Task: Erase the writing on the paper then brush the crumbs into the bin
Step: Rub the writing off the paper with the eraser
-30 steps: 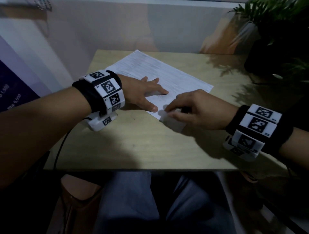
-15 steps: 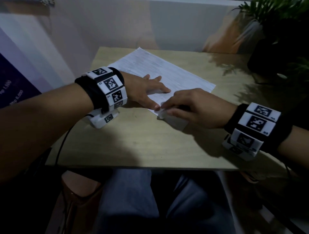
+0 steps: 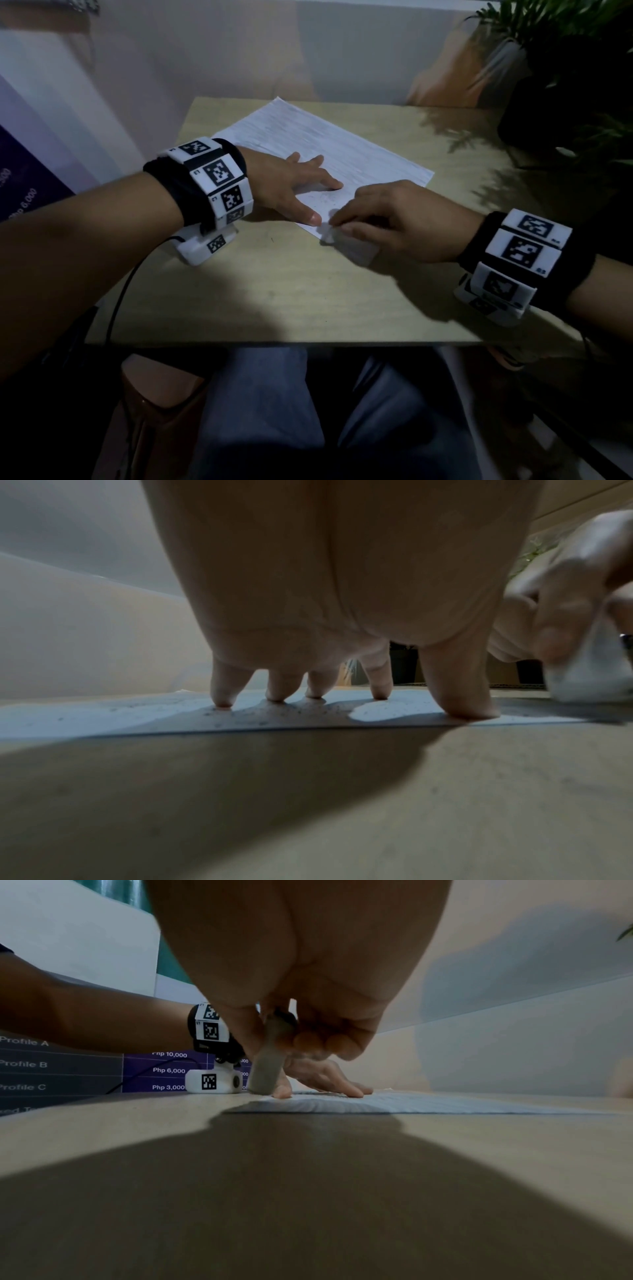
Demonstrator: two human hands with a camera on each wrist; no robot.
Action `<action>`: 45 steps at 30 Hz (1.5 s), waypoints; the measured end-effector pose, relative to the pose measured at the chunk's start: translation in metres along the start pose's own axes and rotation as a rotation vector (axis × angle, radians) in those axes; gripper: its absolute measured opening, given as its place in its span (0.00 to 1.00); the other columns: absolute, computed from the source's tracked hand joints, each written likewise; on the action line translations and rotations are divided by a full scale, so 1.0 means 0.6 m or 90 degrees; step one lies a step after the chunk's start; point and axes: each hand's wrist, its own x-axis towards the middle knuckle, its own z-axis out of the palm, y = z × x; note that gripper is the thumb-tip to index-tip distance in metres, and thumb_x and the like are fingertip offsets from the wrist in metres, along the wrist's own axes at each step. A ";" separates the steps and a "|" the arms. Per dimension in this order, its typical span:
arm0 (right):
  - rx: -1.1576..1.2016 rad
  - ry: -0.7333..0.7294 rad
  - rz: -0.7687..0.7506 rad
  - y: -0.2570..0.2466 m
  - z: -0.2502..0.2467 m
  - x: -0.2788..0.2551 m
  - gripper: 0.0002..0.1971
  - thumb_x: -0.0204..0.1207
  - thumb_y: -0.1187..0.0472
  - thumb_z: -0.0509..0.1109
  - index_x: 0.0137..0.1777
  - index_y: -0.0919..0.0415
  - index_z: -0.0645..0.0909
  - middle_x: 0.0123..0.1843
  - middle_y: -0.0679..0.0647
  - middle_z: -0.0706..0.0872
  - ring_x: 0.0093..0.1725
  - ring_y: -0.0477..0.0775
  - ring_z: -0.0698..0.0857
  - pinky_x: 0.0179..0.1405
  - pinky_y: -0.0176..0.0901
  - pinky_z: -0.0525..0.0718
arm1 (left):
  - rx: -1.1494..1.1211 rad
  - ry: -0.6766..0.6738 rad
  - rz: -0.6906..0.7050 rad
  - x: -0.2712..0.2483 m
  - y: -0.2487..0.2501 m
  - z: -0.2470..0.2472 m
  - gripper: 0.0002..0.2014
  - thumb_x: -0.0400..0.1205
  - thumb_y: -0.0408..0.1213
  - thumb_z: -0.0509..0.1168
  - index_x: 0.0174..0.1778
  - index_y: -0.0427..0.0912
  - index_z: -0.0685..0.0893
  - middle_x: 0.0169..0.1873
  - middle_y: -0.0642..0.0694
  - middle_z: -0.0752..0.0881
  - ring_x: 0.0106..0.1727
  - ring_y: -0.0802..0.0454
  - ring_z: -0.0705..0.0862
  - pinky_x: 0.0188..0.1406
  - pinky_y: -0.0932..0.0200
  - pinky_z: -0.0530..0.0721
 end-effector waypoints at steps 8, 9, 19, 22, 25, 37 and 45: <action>-0.009 -0.073 0.085 -0.008 -0.014 -0.022 0.13 0.73 0.48 0.64 0.45 0.50 0.90 0.42 0.45 0.89 0.42 0.46 0.86 0.47 0.51 0.84 | 0.006 0.000 -0.001 -0.001 0.000 -0.001 0.40 0.81 0.65 0.65 0.85 0.76 0.50 0.89 0.57 0.35 0.89 0.47 0.33 0.87 0.34 0.42; -0.001 -0.074 0.091 -0.007 -0.015 -0.024 0.12 0.72 0.49 0.65 0.44 0.51 0.89 0.42 0.46 0.90 0.41 0.46 0.86 0.45 0.52 0.84 | 0.005 -0.001 -0.002 -0.001 -0.001 -0.001 0.40 0.81 0.65 0.66 0.86 0.76 0.50 0.89 0.57 0.35 0.89 0.47 0.33 0.87 0.34 0.42; -0.032 -0.040 0.013 -0.003 0.000 0.000 0.27 0.79 0.36 0.55 0.62 0.48 0.89 0.42 0.41 0.80 0.39 0.39 0.77 0.46 0.36 0.77 | -0.004 -0.001 -0.004 -0.002 0.003 -0.001 0.41 0.81 0.64 0.66 0.86 0.75 0.50 0.89 0.56 0.35 0.89 0.47 0.32 0.87 0.36 0.42; -0.060 -0.052 0.082 -0.007 -0.006 -0.008 0.23 0.72 0.34 0.59 0.49 0.46 0.89 0.41 0.41 0.86 0.42 0.43 0.83 0.48 0.51 0.85 | 0.003 -0.005 -0.003 -0.001 0.003 -0.001 0.41 0.81 0.65 0.65 0.86 0.75 0.50 0.89 0.56 0.34 0.89 0.47 0.33 0.87 0.35 0.42; -0.083 -0.061 0.116 -0.001 -0.010 -0.022 0.13 0.69 0.43 0.64 0.40 0.48 0.87 0.38 0.43 0.89 0.40 0.47 0.85 0.43 0.53 0.85 | 0.005 -0.003 -0.002 -0.001 0.000 -0.001 0.40 0.81 0.65 0.65 0.86 0.76 0.50 0.89 0.57 0.34 0.89 0.47 0.33 0.88 0.34 0.42; -0.053 -0.037 0.059 0.000 -0.003 -0.001 0.14 0.81 0.44 0.68 0.55 0.51 0.89 0.45 0.42 0.83 0.44 0.43 0.80 0.51 0.47 0.82 | 0.005 -0.003 -0.005 0.003 -0.001 0.000 0.40 0.80 0.66 0.65 0.85 0.77 0.50 0.89 0.58 0.34 0.89 0.49 0.32 0.88 0.35 0.42; -0.018 -0.025 0.057 0.001 -0.011 -0.017 0.21 0.76 0.40 0.61 0.56 0.51 0.88 0.48 0.42 0.88 0.45 0.44 0.84 0.50 0.47 0.83 | -0.001 -0.004 -0.002 0.001 -0.002 0.000 0.40 0.81 0.64 0.66 0.85 0.77 0.51 0.89 0.58 0.34 0.89 0.48 0.32 0.87 0.36 0.42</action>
